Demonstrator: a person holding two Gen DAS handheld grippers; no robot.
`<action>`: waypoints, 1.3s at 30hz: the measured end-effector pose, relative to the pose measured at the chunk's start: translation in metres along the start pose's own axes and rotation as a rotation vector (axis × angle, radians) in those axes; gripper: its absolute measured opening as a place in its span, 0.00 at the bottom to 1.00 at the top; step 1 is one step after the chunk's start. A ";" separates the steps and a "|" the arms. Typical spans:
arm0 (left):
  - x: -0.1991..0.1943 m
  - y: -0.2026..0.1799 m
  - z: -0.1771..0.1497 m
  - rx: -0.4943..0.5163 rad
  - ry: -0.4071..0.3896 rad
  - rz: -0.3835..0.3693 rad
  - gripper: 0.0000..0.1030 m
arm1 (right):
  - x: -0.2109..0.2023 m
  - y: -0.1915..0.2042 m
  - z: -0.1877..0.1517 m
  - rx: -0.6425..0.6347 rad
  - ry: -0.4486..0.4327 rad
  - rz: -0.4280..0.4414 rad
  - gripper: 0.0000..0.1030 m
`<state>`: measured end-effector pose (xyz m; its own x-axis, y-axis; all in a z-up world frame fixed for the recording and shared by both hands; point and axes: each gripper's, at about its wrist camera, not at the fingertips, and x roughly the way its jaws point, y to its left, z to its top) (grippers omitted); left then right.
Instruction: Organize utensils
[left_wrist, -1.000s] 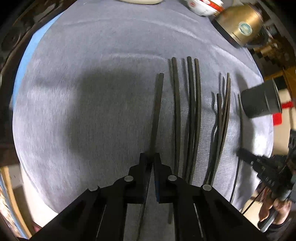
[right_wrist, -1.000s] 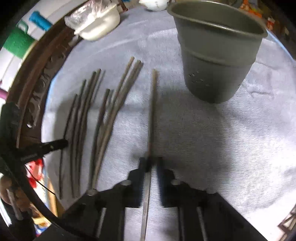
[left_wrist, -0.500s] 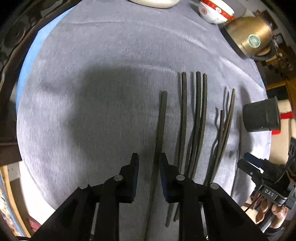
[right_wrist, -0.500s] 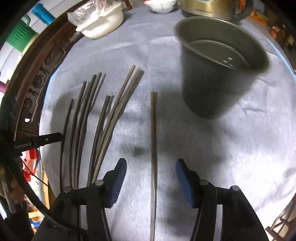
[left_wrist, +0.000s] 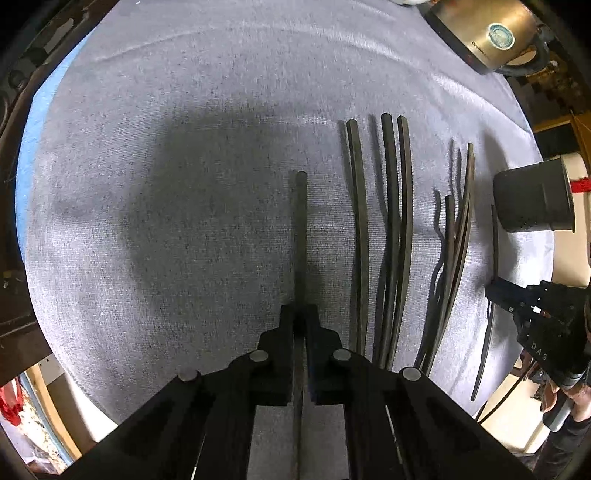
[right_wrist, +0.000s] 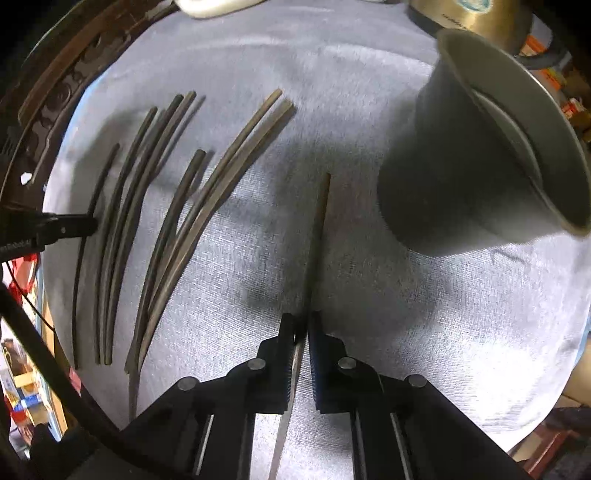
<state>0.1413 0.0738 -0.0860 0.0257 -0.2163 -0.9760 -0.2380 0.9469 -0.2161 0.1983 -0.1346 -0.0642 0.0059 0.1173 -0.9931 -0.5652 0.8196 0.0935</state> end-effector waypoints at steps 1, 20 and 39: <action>0.002 -0.001 0.003 0.004 -0.003 0.006 0.06 | 0.000 -0.002 0.003 0.001 0.004 0.003 0.10; -0.109 0.007 -0.043 -0.112 -0.688 -0.085 0.05 | -0.128 -0.019 -0.072 0.203 -0.738 0.130 0.06; -0.124 -0.006 -0.112 -0.055 -1.023 0.092 0.06 | -0.112 -0.013 -0.164 0.259 -1.082 -0.180 0.06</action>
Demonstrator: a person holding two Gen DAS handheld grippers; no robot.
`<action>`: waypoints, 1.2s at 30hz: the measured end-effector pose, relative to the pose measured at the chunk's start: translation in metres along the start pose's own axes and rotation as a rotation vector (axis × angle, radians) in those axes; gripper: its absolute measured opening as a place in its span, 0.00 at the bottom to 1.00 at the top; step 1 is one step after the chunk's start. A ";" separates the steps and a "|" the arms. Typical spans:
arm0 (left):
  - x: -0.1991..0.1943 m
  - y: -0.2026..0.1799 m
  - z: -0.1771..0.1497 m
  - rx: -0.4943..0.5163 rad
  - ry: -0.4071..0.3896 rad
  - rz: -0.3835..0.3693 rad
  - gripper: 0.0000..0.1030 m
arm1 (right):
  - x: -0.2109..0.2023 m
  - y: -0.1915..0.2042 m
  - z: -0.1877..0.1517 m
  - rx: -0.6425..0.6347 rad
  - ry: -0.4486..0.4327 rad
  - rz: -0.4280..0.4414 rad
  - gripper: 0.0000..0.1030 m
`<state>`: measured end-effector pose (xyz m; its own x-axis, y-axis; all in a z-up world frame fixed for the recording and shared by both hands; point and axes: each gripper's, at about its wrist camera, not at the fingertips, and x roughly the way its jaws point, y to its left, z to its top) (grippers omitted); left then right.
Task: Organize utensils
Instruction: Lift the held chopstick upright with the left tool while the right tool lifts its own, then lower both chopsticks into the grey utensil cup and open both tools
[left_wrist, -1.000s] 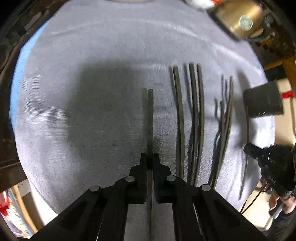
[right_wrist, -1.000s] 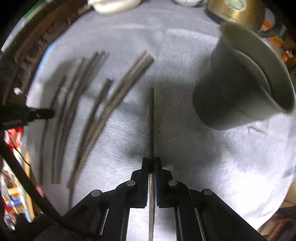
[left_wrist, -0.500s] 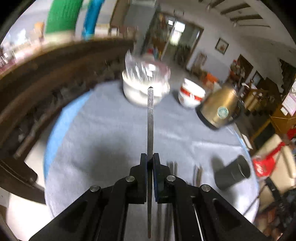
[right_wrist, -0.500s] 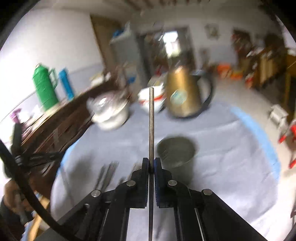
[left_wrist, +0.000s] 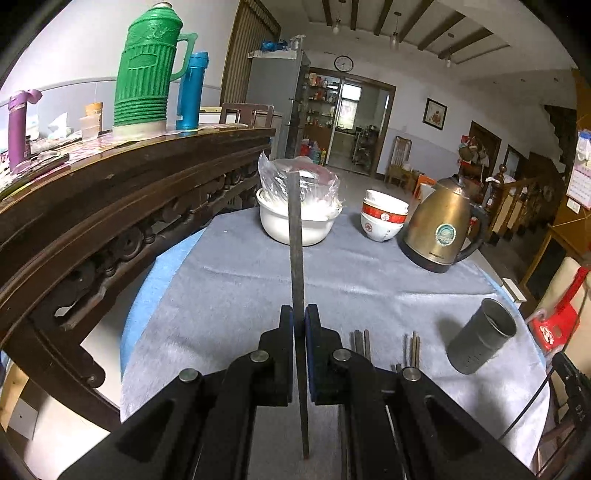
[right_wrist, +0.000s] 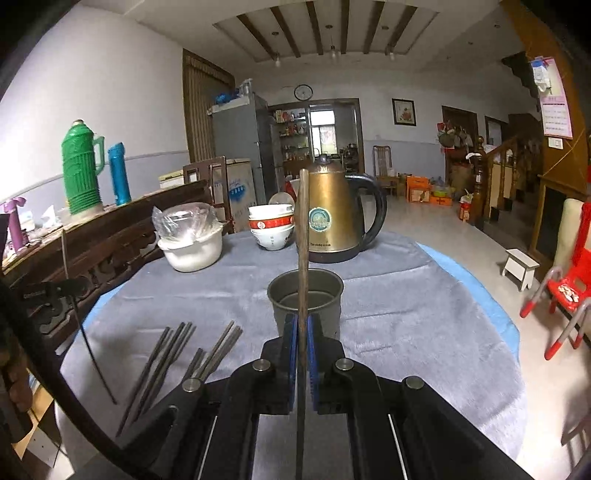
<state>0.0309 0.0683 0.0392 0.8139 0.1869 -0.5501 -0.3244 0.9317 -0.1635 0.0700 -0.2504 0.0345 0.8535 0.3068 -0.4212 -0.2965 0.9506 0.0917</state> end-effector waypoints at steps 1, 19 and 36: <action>-0.005 0.002 -0.002 -0.004 -0.001 -0.003 0.06 | -0.005 -0.002 -0.001 -0.001 -0.003 -0.001 0.06; -0.029 0.017 -0.002 -0.103 0.015 -0.070 0.06 | -0.049 -0.044 -0.004 0.221 -0.012 0.017 0.06; -0.031 -0.079 0.088 -0.141 -0.047 -0.434 0.06 | -0.055 -0.068 0.093 0.269 -0.272 0.089 0.06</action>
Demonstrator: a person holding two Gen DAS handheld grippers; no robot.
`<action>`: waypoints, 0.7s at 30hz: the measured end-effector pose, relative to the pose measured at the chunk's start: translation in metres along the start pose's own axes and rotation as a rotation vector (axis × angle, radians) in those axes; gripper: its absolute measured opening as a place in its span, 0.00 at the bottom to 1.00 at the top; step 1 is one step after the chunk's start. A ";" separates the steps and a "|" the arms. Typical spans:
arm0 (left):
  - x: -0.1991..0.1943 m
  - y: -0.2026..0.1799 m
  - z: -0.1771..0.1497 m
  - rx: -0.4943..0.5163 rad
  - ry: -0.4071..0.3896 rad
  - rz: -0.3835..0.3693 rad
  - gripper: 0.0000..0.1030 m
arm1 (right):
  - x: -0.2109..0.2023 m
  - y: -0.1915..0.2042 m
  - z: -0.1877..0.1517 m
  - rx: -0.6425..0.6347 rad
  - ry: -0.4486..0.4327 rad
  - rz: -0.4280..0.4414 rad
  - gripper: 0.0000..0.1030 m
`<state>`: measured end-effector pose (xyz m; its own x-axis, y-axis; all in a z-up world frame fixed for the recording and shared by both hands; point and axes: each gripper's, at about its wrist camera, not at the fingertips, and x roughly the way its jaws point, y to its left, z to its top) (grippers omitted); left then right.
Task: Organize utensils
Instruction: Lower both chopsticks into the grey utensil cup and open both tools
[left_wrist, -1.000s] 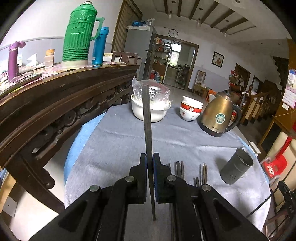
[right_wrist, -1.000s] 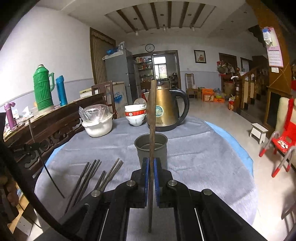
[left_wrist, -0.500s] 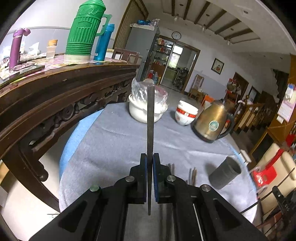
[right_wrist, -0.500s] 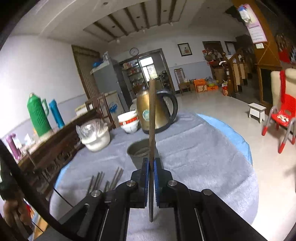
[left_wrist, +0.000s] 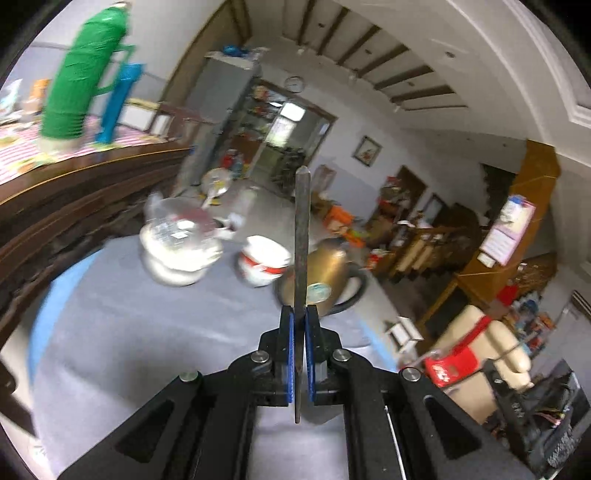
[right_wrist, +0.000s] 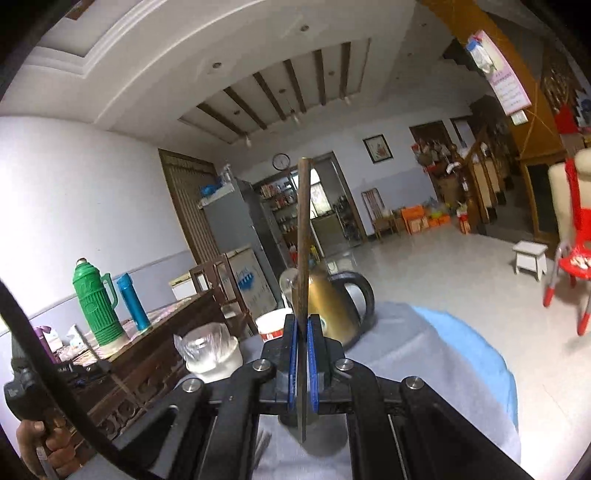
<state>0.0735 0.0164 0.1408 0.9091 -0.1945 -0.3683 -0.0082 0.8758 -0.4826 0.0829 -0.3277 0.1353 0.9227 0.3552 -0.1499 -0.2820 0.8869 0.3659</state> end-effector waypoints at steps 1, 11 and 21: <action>0.007 -0.005 0.003 0.001 0.001 -0.013 0.06 | 0.006 0.001 0.003 -0.006 0.000 0.004 0.06; 0.108 -0.049 -0.003 0.040 0.109 -0.066 0.06 | 0.087 0.005 -0.011 -0.087 0.106 0.001 0.06; 0.159 -0.055 -0.036 0.103 0.260 -0.038 0.06 | 0.129 -0.015 -0.045 -0.071 0.251 -0.008 0.06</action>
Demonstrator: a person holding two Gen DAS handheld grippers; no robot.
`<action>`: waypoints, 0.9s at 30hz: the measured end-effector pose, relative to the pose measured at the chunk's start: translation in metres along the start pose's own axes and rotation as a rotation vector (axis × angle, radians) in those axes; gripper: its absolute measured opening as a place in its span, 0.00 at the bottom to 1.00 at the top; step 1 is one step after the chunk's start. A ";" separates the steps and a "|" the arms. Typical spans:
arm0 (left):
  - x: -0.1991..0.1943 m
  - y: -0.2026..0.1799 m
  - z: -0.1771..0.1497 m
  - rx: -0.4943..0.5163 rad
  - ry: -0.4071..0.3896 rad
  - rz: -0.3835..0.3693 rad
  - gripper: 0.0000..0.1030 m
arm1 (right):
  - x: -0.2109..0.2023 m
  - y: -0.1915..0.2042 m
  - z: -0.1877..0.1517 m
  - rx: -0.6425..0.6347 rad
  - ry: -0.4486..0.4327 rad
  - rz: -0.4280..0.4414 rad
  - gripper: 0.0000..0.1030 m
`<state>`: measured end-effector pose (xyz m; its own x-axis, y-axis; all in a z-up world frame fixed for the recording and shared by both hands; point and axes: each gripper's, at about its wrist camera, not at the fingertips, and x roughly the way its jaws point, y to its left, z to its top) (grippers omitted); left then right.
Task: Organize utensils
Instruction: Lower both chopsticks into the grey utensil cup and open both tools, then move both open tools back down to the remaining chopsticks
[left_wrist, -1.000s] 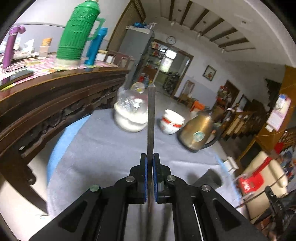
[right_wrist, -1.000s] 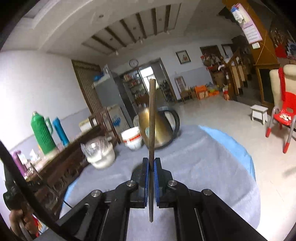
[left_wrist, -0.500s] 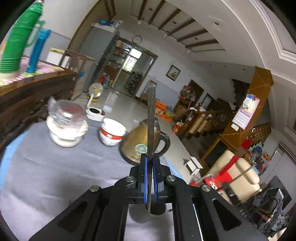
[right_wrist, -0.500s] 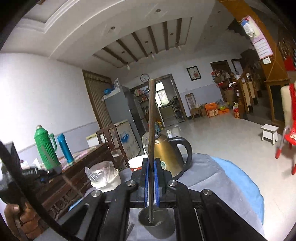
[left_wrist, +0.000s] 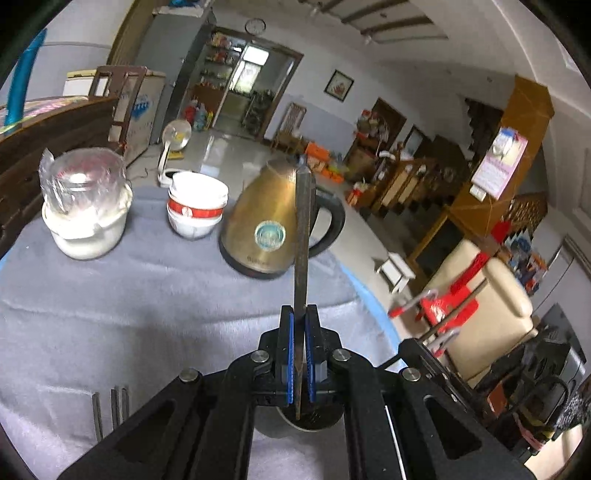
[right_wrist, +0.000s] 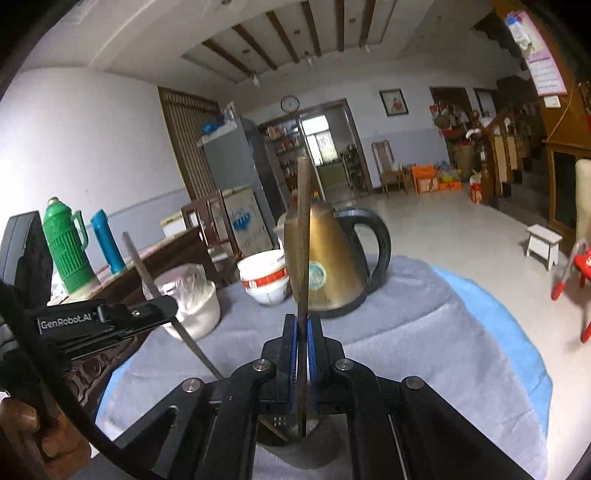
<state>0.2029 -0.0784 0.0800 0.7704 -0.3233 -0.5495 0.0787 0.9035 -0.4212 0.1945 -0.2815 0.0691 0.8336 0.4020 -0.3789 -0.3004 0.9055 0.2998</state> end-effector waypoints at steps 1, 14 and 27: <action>0.002 0.000 -0.002 0.005 0.009 0.005 0.06 | 0.003 -0.001 -0.002 0.002 0.013 0.001 0.06; -0.016 0.004 -0.006 -0.002 0.058 0.039 0.43 | 0.019 -0.004 -0.008 0.021 0.152 -0.056 0.09; -0.136 0.125 -0.037 -0.148 -0.051 0.308 0.73 | -0.063 0.001 -0.015 0.070 0.097 -0.084 0.75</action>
<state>0.0848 0.0680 0.0752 0.7746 -0.0243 -0.6320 -0.2519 0.9048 -0.3434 0.1353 -0.3042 0.0802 0.8046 0.3396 -0.4872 -0.1956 0.9261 0.3224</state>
